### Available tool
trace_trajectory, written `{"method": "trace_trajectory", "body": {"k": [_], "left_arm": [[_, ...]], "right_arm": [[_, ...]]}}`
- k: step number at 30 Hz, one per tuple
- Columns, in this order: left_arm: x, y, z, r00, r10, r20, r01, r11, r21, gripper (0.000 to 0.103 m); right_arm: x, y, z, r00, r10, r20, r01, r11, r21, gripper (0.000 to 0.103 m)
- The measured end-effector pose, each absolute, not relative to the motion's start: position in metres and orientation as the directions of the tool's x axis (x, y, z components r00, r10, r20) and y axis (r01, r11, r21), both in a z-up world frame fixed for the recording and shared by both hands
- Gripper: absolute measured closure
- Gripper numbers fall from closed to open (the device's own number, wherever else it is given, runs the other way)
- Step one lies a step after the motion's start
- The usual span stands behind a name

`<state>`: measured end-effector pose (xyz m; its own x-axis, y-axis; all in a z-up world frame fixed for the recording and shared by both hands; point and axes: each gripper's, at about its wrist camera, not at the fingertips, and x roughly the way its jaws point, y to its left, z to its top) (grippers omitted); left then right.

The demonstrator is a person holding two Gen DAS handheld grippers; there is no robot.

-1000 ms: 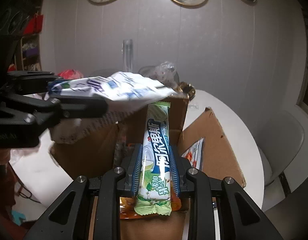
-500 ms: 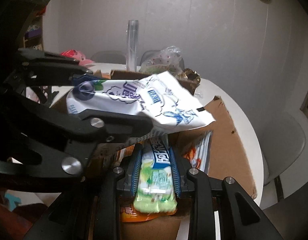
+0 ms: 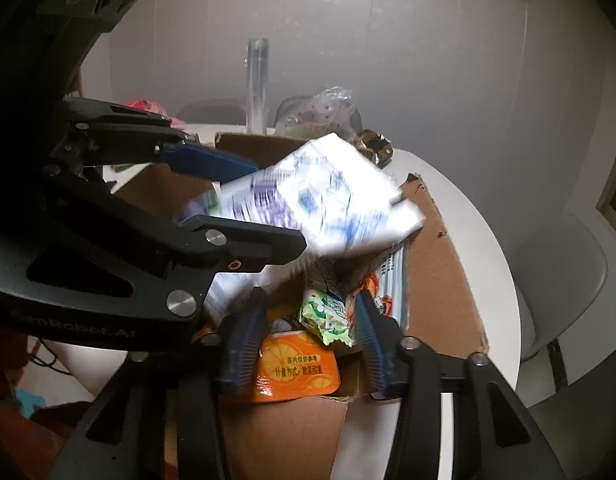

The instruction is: Organize snacks

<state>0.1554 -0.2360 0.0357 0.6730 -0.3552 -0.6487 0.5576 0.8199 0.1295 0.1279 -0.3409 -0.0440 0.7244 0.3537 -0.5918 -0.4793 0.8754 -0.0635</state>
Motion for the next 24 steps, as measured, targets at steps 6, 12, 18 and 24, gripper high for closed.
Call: {"method": "trace_trajectory", "body": {"k": [6, 12, 18, 24], "left_arm": [[0.143, -0.225, 0.044, 0.720, -0.351, -0.599, 0.530, 0.835, 0.147, 0.012], [0.123, -0.199, 0.050, 0.769, -0.361, -0.527, 0.478, 0.872, 0.101, 0.001], [0.100, -0.179, 0.058, 0.849, -0.301, -0.435, 0.375, 0.922, 0.093, 0.001], [0.083, -0.147, 0.058, 0.923, -0.170, -0.346, 0.190, 0.982, 0.023, 0.001]], "right_arm": [[0.125, -0.343, -0.040, 0.720, 0.368, -0.589, -0.487, 0.872, -0.050, 0.058], [0.127, -0.336, -0.038, 0.688, 0.432, -0.584, -0.542, 0.840, -0.017, 0.051], [0.122, -0.343, -0.031, 0.701, 0.464, -0.542, -0.546, 0.838, 0.010, 0.041], [0.118, -0.349, -0.014, 0.750, 0.527, -0.400, -0.574, 0.819, 0.004, 0.018]]}}
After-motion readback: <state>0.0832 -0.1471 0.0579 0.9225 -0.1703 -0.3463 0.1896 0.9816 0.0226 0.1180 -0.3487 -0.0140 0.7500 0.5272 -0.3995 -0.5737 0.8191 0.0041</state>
